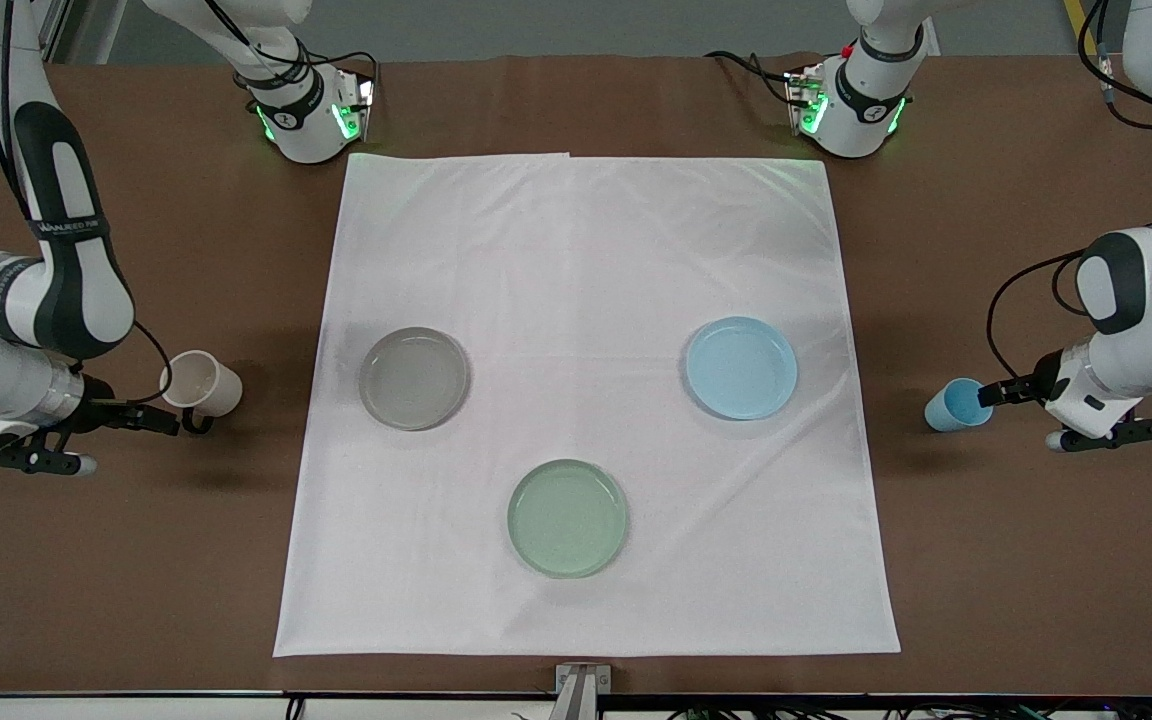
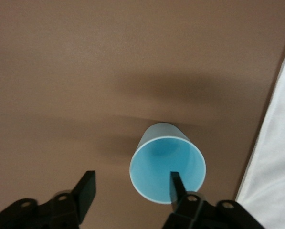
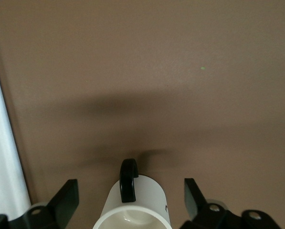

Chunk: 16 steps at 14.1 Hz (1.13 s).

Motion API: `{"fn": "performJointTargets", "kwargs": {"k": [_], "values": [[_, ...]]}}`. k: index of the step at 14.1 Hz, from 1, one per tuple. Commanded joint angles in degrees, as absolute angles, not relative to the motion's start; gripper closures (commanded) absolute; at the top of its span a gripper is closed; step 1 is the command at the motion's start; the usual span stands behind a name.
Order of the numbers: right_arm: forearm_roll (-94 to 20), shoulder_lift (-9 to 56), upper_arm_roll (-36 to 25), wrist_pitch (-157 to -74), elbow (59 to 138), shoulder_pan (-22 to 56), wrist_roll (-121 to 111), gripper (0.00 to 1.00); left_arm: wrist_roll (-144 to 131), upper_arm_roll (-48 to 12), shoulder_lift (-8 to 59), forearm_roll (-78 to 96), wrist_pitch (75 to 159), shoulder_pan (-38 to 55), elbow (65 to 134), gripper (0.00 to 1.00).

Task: Place blue cup in blue plate and white mug in gray plate

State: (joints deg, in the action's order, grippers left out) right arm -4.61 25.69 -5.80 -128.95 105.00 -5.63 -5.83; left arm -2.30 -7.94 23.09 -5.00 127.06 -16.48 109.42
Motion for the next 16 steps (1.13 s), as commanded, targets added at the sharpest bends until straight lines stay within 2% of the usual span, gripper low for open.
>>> {"fn": "performJointTargets", "kwargs": {"k": [1,2,5,7,11,14,15,16], "values": [[-5.6,26.5,-5.7,-130.4,105.9,-5.0,-5.1,0.1,-1.7,-8.5,25.4,-5.4,129.2,-17.3,109.3,0.42],[-5.6,27.0,-5.7,-130.6,106.1,-4.7,-5.1,0.13,-1.7,-8.5,26.3,-5.4,129.8,-17.4,109.3,0.51],[-5.6,27.5,-5.7,-131.7,107.1,-4.6,-5.3,0.27,-1.8,-8.7,27.3,-5.4,130.5,-17.4,109.2,0.85],[-5.6,28.2,-5.7,-132.5,107.8,-4.6,-5.4,0.33,-2.1,-9.1,26.9,-5.4,130.3,-17.2,109.3,0.99],[-5.7,28.1,-5.6,-133.9,109.7,-4.7,-5.5,0.44,-3.7,-14.7,22.1,-2.8,124.8,-17.2,110.0,1.0],[-5.7,28.1,-5.6,-133.7,109.8,-4.7,-5.6,0.59,-11.0,-21.0,19.8,0.6,119.8,-17.1,110.1,1.0],[-5.7,28.1,-5.7,-133.5,109.9,-4.7,-5.6,0.68,-14.8,-23.1,19.8,0.6,119.7,-17.1,110.2,1.0],[-5.7,28.1,-5.6,-133.5,110.0,-4.7,-5.6,0.83,-19.8,-25.3,20.1,0.6,119.7,-16.4,110.2,1.0]]}}
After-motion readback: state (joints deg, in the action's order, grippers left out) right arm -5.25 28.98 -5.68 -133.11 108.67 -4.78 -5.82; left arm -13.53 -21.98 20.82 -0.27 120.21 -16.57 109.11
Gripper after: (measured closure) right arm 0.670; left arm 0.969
